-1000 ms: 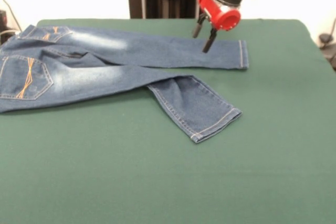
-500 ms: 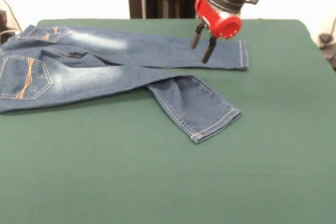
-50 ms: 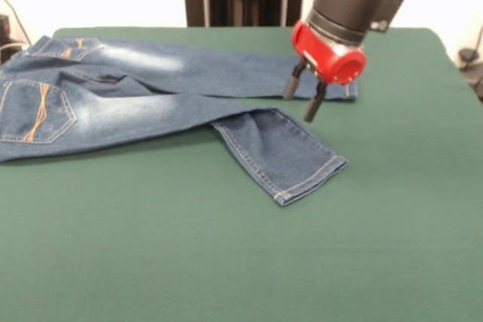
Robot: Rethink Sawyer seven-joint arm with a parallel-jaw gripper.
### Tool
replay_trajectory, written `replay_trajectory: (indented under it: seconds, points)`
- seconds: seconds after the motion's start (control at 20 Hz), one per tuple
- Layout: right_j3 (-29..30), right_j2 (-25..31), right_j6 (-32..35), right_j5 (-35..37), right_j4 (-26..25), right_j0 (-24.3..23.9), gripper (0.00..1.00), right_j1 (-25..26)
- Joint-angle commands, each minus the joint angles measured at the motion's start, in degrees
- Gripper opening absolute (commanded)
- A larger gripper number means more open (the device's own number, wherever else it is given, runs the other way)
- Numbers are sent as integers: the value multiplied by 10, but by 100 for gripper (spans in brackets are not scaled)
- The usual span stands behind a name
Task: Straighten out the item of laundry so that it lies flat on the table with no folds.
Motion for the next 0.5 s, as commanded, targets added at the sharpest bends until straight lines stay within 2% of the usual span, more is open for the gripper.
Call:
replay_trajectory:
  seconds: [0.05, 0.3, 0.5]
  points:
    - [-78, 48, 110, -13, 48, 26, 100, 70]
    - [-110, 40, 132, -52, 84, 34, 100, 107]
    - [-131, 30, 137, -38, 106, 44, 100, 137]
